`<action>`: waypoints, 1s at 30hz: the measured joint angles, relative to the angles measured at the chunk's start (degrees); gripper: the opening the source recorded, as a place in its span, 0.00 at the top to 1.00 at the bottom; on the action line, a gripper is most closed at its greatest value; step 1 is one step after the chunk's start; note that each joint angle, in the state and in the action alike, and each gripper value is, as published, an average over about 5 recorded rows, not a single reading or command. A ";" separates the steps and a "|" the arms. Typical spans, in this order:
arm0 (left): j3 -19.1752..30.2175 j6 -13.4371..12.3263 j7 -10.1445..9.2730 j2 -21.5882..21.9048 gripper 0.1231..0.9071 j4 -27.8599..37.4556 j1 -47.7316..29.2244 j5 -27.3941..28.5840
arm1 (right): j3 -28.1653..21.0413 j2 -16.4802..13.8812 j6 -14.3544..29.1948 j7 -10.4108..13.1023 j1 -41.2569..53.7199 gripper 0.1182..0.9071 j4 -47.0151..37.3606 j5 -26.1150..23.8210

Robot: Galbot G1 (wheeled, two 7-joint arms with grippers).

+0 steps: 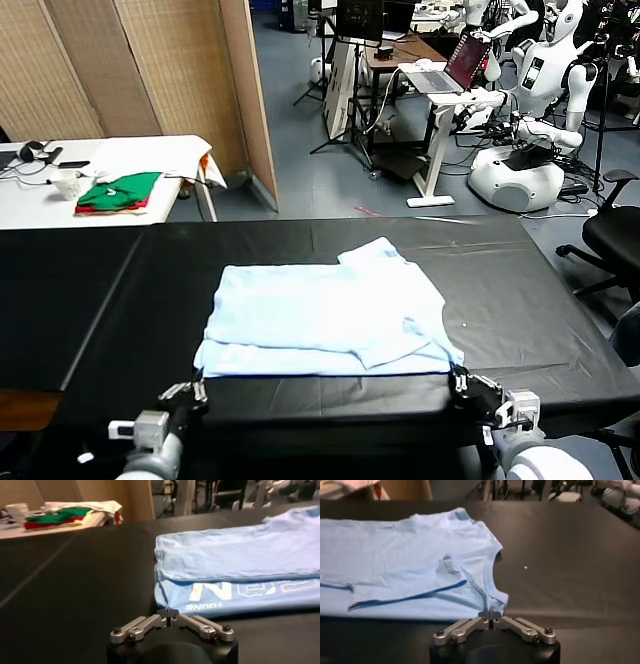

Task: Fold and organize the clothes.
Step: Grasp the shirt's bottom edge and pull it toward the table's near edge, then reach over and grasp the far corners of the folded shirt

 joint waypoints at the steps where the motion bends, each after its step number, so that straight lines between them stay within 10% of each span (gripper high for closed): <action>1: -0.29 0.16 -0.24 -0.20 0.97 -0.51 0.48 0.06 | 0.19 0.09 -0.16 0.06 -0.46 0.87 0.68 -0.08; 6: -1.79 0.88 -0.86 -0.60 0.79 -2.83 1.82 0.15 | 1.24 0.84 -1.98 0.93 -2.80 0.50 5.50 -0.25; 13: -4.37 1.91 -1.17 0.70 0.24 -4.53 -0.29 -5.75 | 2.11 0.34 -1.59 1.42 -0.86 0.04 9.88 1.27; 18: -4.87 0.72 -0.87 4.00 0.01 -2.21 -6.84 -14.20 | -0.25 -1.29 -0.98 2.69 8.25 0.00 6.30 2.65; 30: 0.35 7.06 -4.90 15.73 0.00 10.42 -29.64 -36.17 | -13.86 -3.85 -5.11 7.62 35.95 0.00 -12.77 10.40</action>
